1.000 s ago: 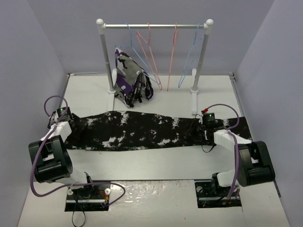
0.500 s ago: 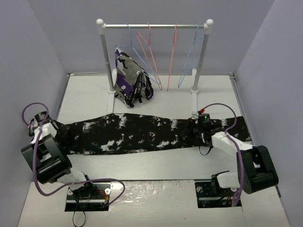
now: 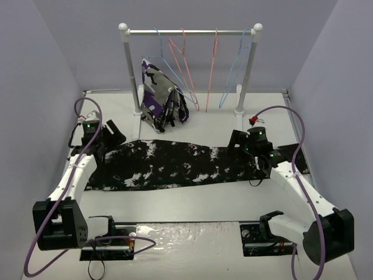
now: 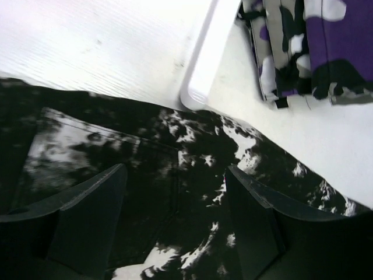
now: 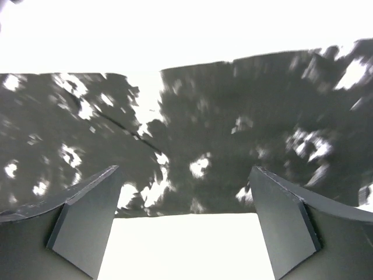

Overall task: Place the trousers on the hanger
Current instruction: Fold the trousers at the center of the board.

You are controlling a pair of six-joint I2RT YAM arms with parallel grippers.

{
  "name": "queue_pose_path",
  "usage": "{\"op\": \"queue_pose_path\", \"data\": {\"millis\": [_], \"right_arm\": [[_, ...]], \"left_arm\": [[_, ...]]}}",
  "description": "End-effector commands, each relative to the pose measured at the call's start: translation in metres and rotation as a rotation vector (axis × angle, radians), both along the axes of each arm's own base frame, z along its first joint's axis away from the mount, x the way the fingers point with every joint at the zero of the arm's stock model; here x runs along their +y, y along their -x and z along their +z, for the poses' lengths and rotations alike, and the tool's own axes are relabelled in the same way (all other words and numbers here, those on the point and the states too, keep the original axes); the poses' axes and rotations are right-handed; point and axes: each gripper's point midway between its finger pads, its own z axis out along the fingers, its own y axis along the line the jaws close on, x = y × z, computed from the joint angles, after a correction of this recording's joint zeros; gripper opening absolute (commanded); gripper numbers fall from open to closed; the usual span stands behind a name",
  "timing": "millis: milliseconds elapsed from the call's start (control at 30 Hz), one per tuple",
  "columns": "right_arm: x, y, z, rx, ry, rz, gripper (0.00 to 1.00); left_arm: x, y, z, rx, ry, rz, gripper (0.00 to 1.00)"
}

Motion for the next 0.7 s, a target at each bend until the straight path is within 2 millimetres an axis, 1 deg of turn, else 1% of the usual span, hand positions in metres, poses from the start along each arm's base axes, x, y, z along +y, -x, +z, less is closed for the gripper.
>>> {"op": "queue_pose_path", "data": {"millis": [0,67,167,267,300,367,433,500,633,667], "right_arm": [[-0.012,0.001,0.015,-0.034,0.070,-0.002,0.90],[-0.013,0.004,0.016,-0.037,0.072,0.000,0.92],[-0.020,0.006,0.020,-0.053,0.088,-0.024,0.96],[-0.031,0.009,0.021,-0.055,0.120,-0.055,0.98],[-0.034,0.009,0.021,-0.053,0.126,-0.065,0.98],[-0.041,0.011,0.019,-0.039,0.138,-0.083,0.99],[-0.046,0.011,0.019,-0.032,0.136,-0.096,0.99],[-0.048,0.010,0.020,-0.027,0.126,-0.103,0.99],[-0.054,0.006,0.018,-0.006,0.120,-0.124,0.99],[-0.056,0.006,0.017,0.000,0.123,-0.130,0.99]], "left_arm": [[-0.009,-0.021,-0.033,0.044,0.051,0.022,0.65],[-0.009,-0.020,-0.059,0.107,0.052,0.039,0.65],[0.001,-0.010,-0.081,0.183,0.009,0.079,0.65],[0.022,0.008,-0.100,0.280,-0.065,0.136,0.65],[0.033,0.013,-0.104,0.304,-0.083,0.164,0.65],[0.052,0.030,-0.114,0.385,-0.096,0.209,0.65],[0.075,0.045,-0.118,0.440,-0.108,0.271,0.65],[0.092,0.054,-0.115,0.465,-0.111,0.319,0.65],[0.121,0.066,-0.103,0.506,-0.153,0.375,0.65],[0.126,0.065,-0.098,0.505,-0.171,0.373,0.65]]}}
